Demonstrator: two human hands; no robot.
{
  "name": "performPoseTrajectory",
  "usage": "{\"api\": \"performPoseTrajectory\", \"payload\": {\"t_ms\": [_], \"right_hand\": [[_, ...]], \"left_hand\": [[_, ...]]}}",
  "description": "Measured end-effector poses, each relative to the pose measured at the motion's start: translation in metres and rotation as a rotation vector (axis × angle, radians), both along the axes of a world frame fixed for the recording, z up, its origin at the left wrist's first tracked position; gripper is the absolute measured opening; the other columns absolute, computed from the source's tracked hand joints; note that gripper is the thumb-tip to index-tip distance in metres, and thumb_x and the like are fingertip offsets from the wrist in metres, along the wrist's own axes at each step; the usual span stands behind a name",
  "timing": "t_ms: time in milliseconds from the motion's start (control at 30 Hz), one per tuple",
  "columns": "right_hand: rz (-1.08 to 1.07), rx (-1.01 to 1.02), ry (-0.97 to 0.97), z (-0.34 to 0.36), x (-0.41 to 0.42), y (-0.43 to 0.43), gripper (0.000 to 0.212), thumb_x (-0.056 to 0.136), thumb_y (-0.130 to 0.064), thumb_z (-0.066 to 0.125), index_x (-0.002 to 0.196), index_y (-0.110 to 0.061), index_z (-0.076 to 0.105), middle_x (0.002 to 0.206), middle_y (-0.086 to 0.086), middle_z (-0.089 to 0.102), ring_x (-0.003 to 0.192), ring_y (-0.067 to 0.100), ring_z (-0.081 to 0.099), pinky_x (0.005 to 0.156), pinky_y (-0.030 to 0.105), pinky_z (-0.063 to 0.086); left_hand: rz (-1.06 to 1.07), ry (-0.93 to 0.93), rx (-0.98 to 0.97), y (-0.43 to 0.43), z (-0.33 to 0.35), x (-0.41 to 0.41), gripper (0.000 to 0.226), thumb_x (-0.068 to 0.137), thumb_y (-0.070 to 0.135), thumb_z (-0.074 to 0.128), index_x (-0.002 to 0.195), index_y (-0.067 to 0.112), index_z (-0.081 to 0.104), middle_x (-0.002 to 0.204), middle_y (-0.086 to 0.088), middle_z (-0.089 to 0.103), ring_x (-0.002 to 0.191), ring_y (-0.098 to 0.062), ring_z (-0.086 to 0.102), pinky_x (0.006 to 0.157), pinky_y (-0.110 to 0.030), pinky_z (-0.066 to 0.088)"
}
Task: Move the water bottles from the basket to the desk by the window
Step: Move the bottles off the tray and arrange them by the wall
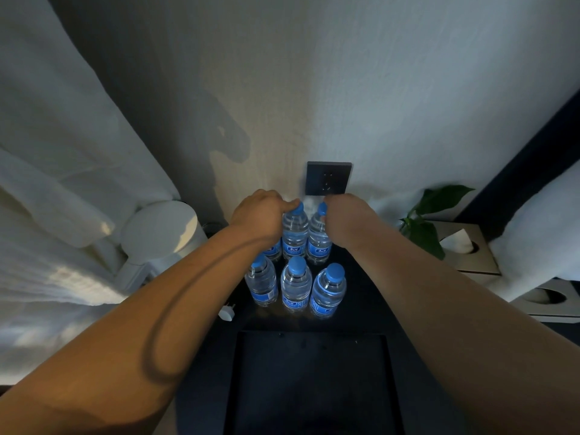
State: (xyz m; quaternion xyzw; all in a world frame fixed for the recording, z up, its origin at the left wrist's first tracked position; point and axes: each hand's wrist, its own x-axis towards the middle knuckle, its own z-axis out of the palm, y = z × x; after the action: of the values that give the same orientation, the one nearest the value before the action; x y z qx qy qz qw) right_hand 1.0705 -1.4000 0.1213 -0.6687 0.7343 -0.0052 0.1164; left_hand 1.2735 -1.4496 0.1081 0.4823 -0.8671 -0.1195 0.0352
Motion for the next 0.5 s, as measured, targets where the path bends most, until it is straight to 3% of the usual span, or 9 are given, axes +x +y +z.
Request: {"api": "performPoseTrajectory", "payload": {"t_ms": [100, 267, 367, 500], "right_hand": [[0.009, 0.003, 0.019, 0.001, 0.001, 0.001, 0.028, 0.098, -0.007, 0.061, 0.126, -0.007, 0.063, 0.123, 0.011, 0.066, 0.111, 0.025, 0.064, 0.079, 0.028, 0.041], [-0.007, -0.057, -0.025, -0.002, 0.000, 0.008, 0.025, 0.097, -0.007, 0.058, 0.123, -0.009, 0.062, 0.115, 0.010, 0.068, 0.098, 0.024, 0.063, 0.077, 0.032, 0.047], [-0.034, -0.127, -0.113, -0.009, -0.002, 0.016, 0.032, 0.101, -0.017, 0.056, 0.132, -0.012, 0.058, 0.119, 0.011, 0.068, 0.104, 0.028, 0.065, 0.084, 0.039, 0.055], [-0.065, -0.209, -0.189, -0.003, -0.001, 0.026, 0.058, 0.103, -0.036, 0.056, 0.155, -0.016, 0.041, 0.118, 0.012, 0.070, 0.108, 0.032, 0.066, 0.087, 0.043, 0.057]], "left_hand": [[-0.005, -0.005, -0.020, -0.001, -0.001, 0.000, 0.074, 0.095, 0.005, 0.062, 0.156, 0.040, 0.039, 0.144, -0.009, 0.053, 0.135, -0.031, 0.046, 0.107, -0.041, 0.044], [0.004, 0.034, -0.084, 0.001, 0.001, -0.006, 0.055, 0.099, 0.016, 0.059, 0.151, 0.032, 0.052, 0.149, -0.007, 0.049, 0.139, -0.028, 0.039, 0.104, -0.035, 0.039], [-0.010, 0.039, -0.132, 0.005, 0.004, -0.008, 0.053, 0.095, 0.017, 0.062, 0.146, 0.032, 0.058, 0.144, -0.006, 0.053, 0.134, -0.028, 0.042, 0.096, -0.036, 0.044], [-0.029, 0.157, -0.218, 0.016, 0.014, 0.005, 0.060, 0.090, 0.020, 0.069, 0.149, 0.024, 0.055, 0.134, -0.007, 0.061, 0.124, -0.030, 0.051, 0.093, -0.039, 0.049]]}}
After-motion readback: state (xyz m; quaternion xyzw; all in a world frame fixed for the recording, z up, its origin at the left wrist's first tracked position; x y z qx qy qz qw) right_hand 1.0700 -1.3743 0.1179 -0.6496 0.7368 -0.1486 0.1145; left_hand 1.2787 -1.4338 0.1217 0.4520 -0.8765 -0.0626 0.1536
